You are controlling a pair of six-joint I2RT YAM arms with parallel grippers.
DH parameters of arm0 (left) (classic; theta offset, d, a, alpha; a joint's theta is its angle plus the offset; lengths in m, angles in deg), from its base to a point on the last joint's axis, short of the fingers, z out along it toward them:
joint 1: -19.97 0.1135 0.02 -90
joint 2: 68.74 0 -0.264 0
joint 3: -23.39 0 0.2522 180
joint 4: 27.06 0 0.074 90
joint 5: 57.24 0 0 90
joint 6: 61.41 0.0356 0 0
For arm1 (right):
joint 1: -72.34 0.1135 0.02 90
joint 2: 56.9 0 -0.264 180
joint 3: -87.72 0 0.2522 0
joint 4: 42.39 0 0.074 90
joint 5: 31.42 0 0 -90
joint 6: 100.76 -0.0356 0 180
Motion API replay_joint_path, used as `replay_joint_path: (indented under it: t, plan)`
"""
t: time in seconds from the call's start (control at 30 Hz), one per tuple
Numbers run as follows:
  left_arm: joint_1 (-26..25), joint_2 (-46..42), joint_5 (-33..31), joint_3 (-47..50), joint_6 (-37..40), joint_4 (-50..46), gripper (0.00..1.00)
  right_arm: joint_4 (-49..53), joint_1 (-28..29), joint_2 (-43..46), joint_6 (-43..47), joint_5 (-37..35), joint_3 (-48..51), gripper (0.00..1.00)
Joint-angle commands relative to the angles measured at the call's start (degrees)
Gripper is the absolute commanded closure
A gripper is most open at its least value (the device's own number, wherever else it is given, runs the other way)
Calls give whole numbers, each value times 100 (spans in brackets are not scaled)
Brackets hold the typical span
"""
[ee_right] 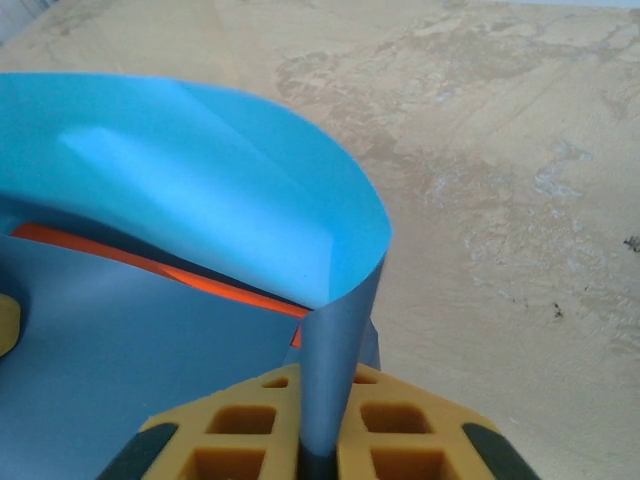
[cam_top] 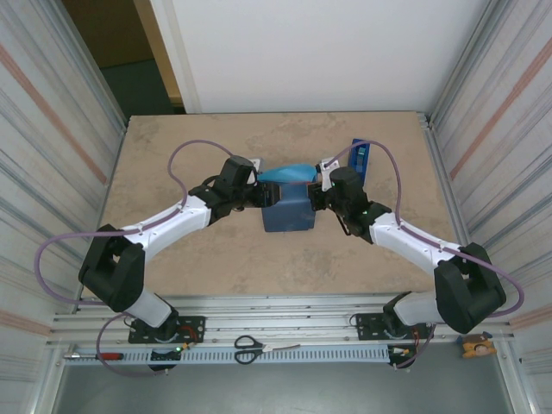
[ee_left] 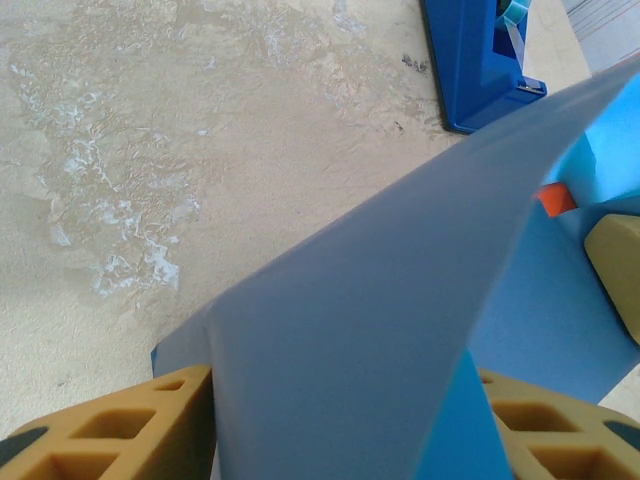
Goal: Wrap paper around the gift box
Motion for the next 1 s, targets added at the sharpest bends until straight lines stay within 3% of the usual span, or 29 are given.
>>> replay_joint_path:
  t: [0.0, 0.1, 0.17, 0.33, 0.5, 0.7, 0.77, 0.83, 0.97]
  plan:
    - [-5, 197, 57, 146, 42, -402, 45, 127, 152, 44, 175, -237, -230, 81]
    - [-8, 180, 49, 151, 47, -403, 45, 76, 156, 182, 240, -430, -152, 76]
    - [-3, 180, 38, 154, 51, -410, 45, -2, 148, 244, 342, -344, -88, 81]
    - [4, 202, 34, 127, 54, -412, 45, 1, 157, 224, 361, -406, -19, 84]
    - [0, 223, 41, 105, 62, -421, 45, -7, 166, 141, 309, -335, -90, 98]
    - [2, 224, 63, 101, 58, -425, 45, -48, 282, 72, 273, -492, -156, 99]
    - [5, 210, 59, 109, 56, -439, 45, -31, 285, 81, 278, -505, -197, 94]
    - [0, 197, 40, 113, 68, -439, 45, -22, 301, 108, 298, -648, -208, 79]
    - [3, 184, 36, 110, 72, -456, 45, -23, 283, 191, 421, -756, -253, 77]
